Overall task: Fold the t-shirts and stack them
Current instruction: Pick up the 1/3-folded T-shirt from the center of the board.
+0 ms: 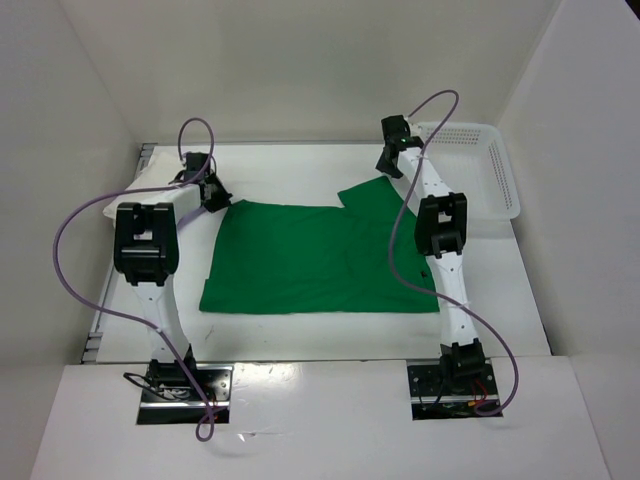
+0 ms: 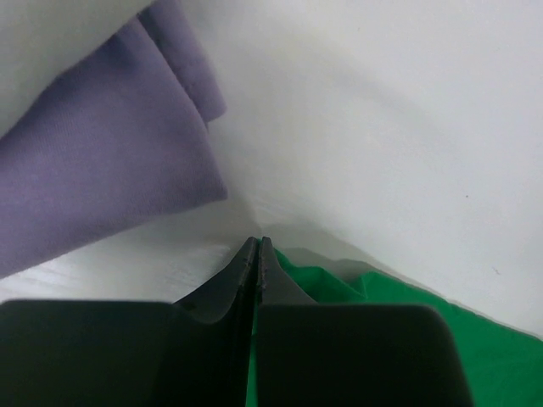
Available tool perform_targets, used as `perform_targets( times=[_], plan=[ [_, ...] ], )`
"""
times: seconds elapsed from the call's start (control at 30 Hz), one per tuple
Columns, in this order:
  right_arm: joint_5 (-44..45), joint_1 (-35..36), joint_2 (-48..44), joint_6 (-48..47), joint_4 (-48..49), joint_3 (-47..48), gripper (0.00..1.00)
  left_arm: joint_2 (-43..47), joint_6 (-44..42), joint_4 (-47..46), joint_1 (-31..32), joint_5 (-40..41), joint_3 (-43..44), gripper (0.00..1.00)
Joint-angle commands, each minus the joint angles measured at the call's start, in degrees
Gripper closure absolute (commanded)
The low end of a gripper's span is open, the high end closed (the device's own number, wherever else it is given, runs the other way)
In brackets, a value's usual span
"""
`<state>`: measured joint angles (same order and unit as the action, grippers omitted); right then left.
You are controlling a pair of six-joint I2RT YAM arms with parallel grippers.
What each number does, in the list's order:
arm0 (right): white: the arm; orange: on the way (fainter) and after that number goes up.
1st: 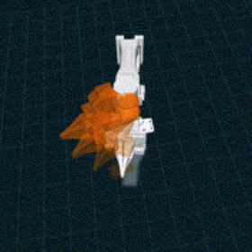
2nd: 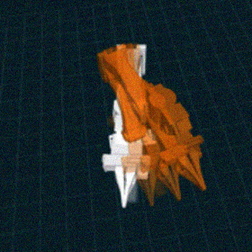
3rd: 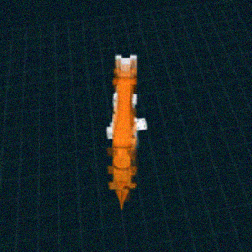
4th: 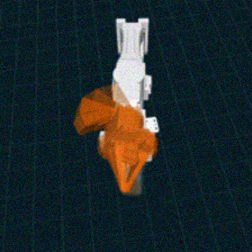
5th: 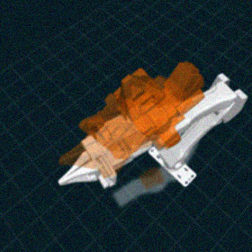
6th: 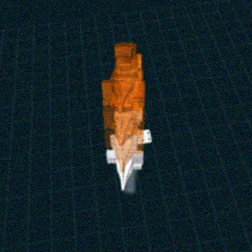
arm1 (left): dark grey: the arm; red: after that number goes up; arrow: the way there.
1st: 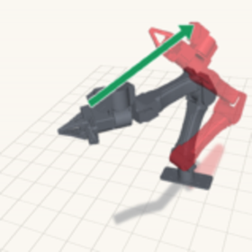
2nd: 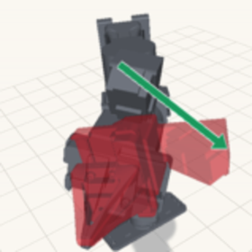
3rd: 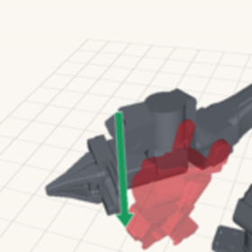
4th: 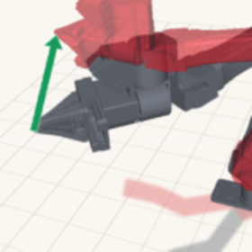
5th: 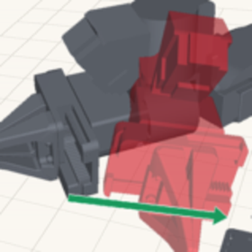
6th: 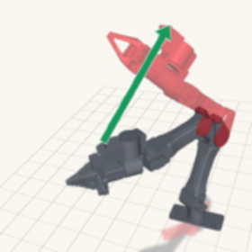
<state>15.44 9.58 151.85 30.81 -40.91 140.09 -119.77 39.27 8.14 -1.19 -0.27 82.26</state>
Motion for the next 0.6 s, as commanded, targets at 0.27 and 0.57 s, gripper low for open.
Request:
perform_targets(
  times=[0.27, 0.57],
  plan=[
    [-3.23, -0.44, 3.55, 0.66, -5.85, 8.88, 0.79, 5.42, -0.33, -2.34, -0.13, -0.69, -2.45, 1.0],
    [-4.8, 0.08, 1.0, 1.18, -6.47, 6.43, 0.69, 7.0, 0.72, -2.87, -0.13, -1.74, -4.12, 1.0]
  ],
)
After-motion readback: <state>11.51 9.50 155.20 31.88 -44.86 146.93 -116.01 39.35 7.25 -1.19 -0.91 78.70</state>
